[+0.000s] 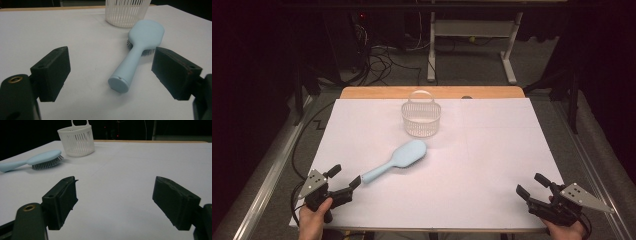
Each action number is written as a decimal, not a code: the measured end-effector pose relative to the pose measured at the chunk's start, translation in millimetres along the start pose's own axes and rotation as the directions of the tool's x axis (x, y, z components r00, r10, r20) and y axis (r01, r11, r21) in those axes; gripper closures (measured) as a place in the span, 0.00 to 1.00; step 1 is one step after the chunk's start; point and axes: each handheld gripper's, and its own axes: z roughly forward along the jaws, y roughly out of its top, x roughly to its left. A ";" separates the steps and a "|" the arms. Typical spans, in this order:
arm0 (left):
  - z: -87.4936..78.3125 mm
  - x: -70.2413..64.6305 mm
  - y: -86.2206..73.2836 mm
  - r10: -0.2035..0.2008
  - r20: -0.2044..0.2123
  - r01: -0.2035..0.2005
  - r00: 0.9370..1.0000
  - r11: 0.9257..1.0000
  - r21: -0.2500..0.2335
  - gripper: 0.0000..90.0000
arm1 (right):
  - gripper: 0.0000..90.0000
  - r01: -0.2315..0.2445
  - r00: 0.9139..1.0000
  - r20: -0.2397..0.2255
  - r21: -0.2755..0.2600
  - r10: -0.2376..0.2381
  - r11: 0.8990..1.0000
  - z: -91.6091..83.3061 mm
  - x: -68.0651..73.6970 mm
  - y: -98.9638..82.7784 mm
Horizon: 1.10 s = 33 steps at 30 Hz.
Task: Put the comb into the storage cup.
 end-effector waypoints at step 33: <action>-6.1 -4.2 -0.4 0.005 0.003 -0.005 1.000 1.000 -0.016 0.18 | 0.22 0.008 1.000 -0.010 0.004 -0.008 1.000 1.8 1.4 0.7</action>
